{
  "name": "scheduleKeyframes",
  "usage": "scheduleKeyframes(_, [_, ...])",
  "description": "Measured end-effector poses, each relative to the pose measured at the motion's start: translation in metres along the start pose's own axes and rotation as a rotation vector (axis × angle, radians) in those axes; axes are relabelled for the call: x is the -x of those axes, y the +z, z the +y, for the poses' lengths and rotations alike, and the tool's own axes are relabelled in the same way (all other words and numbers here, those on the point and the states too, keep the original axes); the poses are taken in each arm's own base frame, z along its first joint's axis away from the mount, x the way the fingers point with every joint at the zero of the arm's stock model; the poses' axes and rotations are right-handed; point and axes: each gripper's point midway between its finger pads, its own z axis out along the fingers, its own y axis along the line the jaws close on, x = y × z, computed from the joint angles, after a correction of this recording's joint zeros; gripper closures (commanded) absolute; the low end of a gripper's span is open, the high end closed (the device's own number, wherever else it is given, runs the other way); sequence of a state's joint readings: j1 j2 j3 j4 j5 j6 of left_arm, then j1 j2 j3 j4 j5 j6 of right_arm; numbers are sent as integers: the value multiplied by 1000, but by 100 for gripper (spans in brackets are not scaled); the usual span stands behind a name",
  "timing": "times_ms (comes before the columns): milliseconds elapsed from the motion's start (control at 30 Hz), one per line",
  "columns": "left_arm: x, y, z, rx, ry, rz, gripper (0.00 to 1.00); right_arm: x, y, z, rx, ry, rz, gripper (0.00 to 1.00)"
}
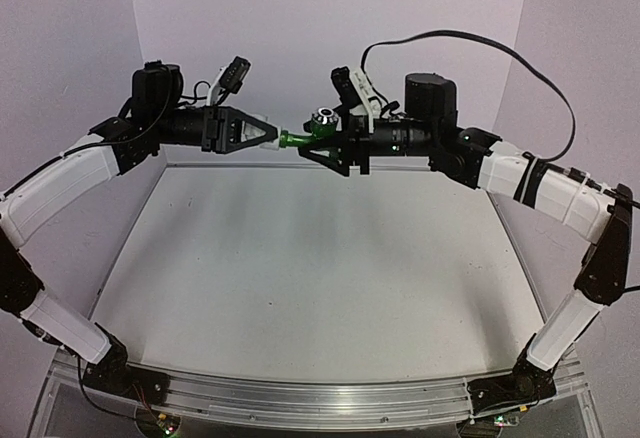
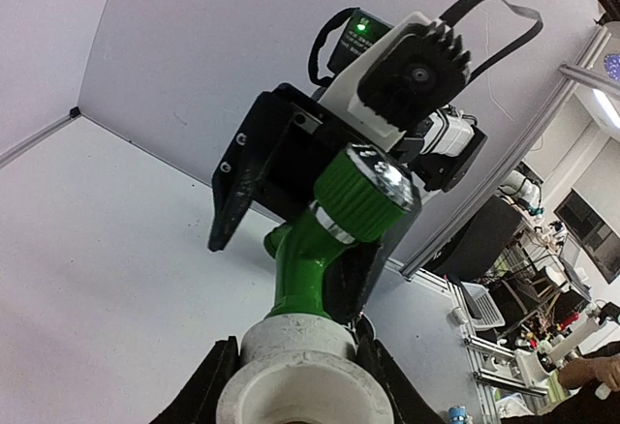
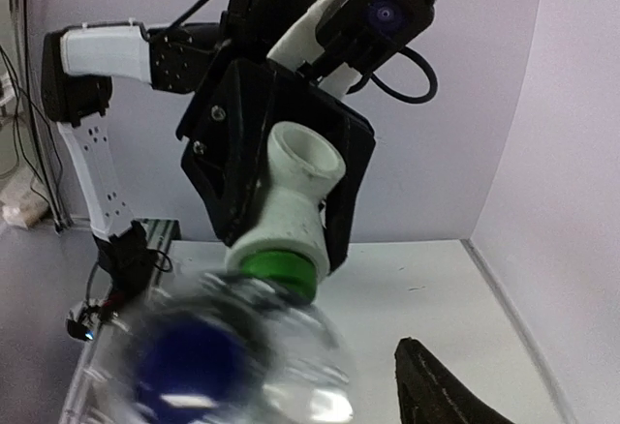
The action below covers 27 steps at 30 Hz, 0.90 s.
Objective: Install the water faucets
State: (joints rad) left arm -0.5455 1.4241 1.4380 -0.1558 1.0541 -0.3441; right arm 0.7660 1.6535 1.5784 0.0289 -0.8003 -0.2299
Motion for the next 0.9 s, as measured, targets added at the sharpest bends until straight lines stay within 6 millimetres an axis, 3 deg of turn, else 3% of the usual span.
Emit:
scheduleKeyframes(233, [-3, 2, 4, 6, 38, -1, 100, 17, 1, 6, 30, 155, -62, 98])
scheduleKeyframes(667, [-7, 0, -7, 18, 234, -22, 100, 20, 8, 5, 93, 532, -96, 100])
scheduleKeyframes(767, [-18, -5, -12, 64, 472, -25, 100, 14, 16, 2, 140, 694, -78, 100])
scheduleKeyframes(900, [-36, -15, -24, 125, 820, 16, 100, 12, 26, 19, 256, 793, -52, 100])
